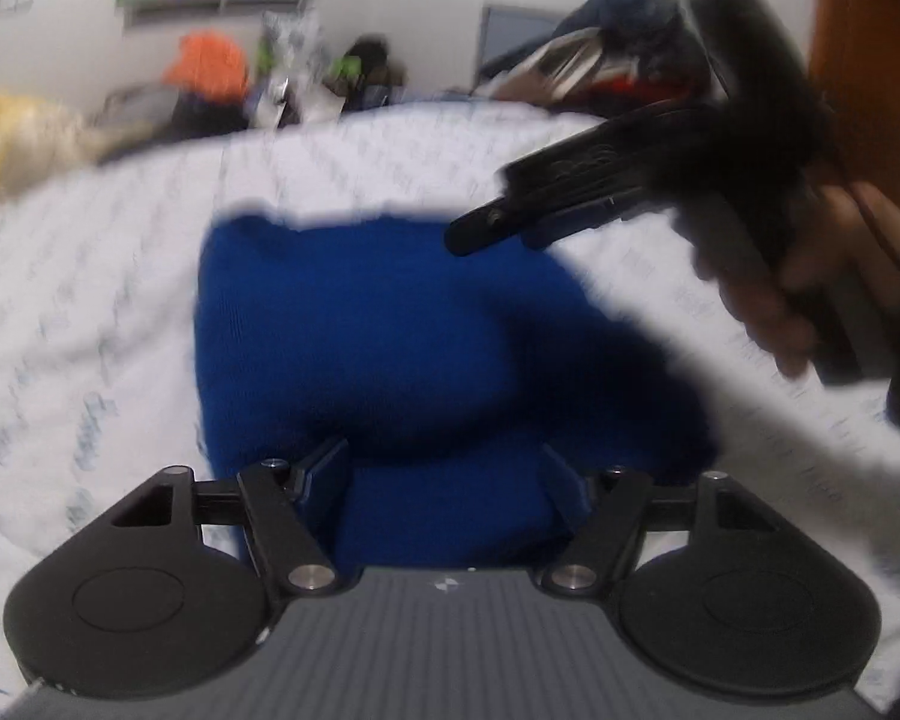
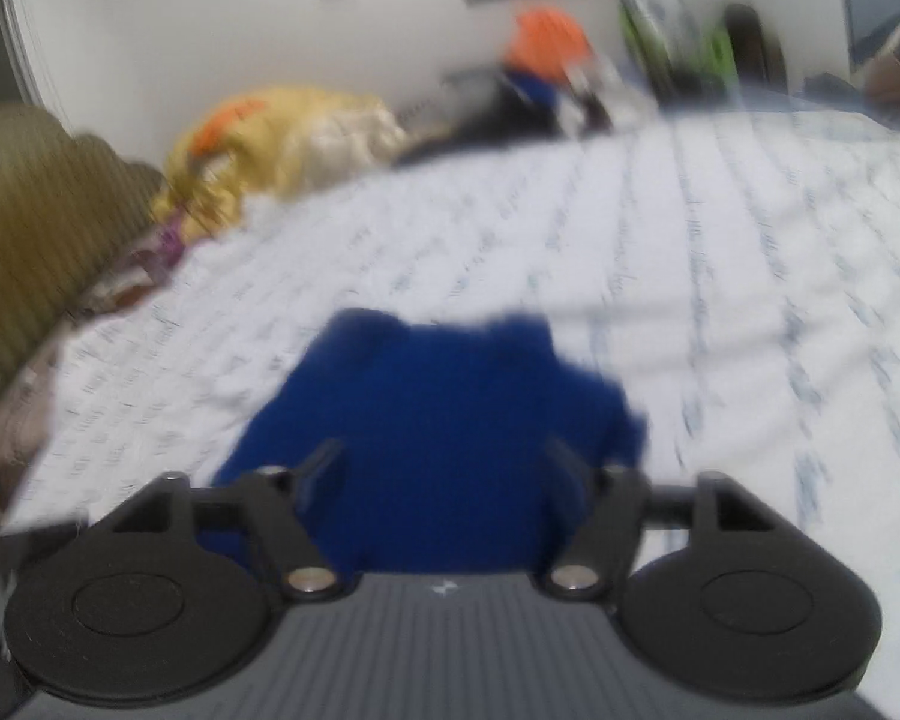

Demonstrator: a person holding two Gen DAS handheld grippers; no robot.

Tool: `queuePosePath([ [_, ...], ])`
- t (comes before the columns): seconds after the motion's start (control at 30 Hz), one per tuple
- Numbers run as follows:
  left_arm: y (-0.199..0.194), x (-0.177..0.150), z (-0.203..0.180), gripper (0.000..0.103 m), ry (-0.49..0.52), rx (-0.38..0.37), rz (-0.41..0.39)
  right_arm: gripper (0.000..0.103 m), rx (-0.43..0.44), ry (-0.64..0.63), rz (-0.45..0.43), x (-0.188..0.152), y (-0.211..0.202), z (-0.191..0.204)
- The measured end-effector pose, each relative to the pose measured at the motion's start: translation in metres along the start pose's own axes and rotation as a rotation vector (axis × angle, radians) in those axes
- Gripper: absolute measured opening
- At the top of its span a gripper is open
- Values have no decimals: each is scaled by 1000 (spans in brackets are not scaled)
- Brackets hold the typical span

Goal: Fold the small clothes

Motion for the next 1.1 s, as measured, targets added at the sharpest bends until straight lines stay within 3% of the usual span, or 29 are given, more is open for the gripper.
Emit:
queuePosePath([
  [0.03,0,-3,-2,73,14,-4,-21,71,-52,-37,78,-6,25,-5],
  [0.07,0,-6,-4,74,26,1,-33,73,-62,-125,5,-8,32,-6],
  [0.1,-1,-7,-6,74,35,8,-35,79,-64,-146,2,-7,41,-10],
  [0.2,-2,-8,-4,74,23,6,-38,79,-97,-117,115,12,51,-9],
  [0.27,-2,-8,-4,74,17,3,-42,78,-170,-156,81,21,36,5],
  [0.33,-1,-7,-3,77,15,-2,-43,79,-69,-172,-17,29,18,30],
  [0.43,-2,-8,-6,79,24,-7,-40,78,90,-174,8,28,25,68],
  [0.53,-1,-7,-4,79,21,-8,-40,79,43,-240,135,9,73,82],
  [0.6,-1,-7,-4,79,17,-8,-41,102,69,-183,60,1,89,63],
  [0.77,-1,-8,-5,79,14,-10,-44,102,5,-196,68,-1,69,64],
  [0.83,-3,-8,-4,79,13,-10,-46,103,-10,-144,2,-4,43,56],
  [0.93,-2,-8,-6,82,16,-13,-45,103,71,-63,-90,-21,3,47],
  [1.0,-1,-8,-8,83,26,-14,-42,103,40,-86,-10,-40,8,43],
  [1.07,-1,-8,-9,83,38,-10,-41,103,15,-194,-81,-53,5,44],
  [1.1,-2,-9,-9,83,40,-8,-44,103,16,-168,-88,-53,1,43],
])
Point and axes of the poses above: each gripper's, at about its wrist camera, not at the fingertips, and y roughly the way its jaws point, z to its left, x to its top, the point moved 4 cm from there along y, roughly the way its jaws point, and after that the axes turned 7 degrees about -z, right-handed, at the moved point
